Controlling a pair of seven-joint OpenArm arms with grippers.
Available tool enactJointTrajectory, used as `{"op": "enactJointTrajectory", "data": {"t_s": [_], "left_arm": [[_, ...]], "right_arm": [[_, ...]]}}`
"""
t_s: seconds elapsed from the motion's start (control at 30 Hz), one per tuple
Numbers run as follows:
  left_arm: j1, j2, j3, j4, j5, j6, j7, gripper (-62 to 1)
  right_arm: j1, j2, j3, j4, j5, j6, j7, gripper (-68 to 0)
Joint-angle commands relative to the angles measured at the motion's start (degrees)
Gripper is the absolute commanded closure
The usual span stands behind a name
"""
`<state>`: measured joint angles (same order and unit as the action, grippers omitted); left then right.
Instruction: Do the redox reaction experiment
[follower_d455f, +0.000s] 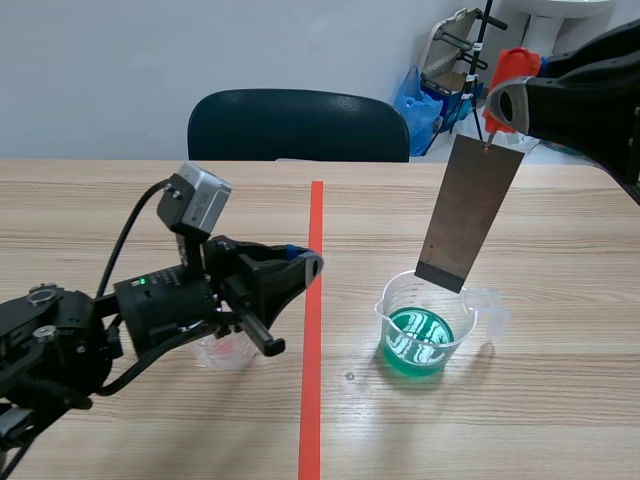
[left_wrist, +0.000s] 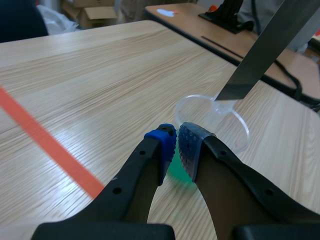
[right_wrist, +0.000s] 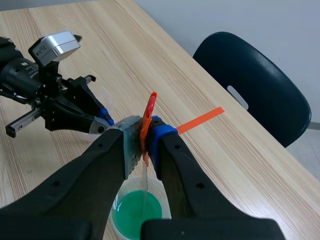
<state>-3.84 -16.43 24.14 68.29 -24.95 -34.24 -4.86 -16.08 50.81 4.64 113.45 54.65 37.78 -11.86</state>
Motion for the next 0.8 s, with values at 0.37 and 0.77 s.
{"op": "enactJointTrajectory", "data": {"t_s": [0.37,0.77], "left_arm": [[-3.54,9.11,2.32,-3.08,2.14,-0.04,0.2,-4.0],[-3.8,10.03,2.32,-3.1,3.37,0.02,-0.22,-4.0]], "right_arm": [[0.68,0.31,0.17,0.37,0.63,-0.2,1.09,-0.6],[0.68,0.31,0.17,0.37,0.63,-0.2,1.11,-0.6]]}}
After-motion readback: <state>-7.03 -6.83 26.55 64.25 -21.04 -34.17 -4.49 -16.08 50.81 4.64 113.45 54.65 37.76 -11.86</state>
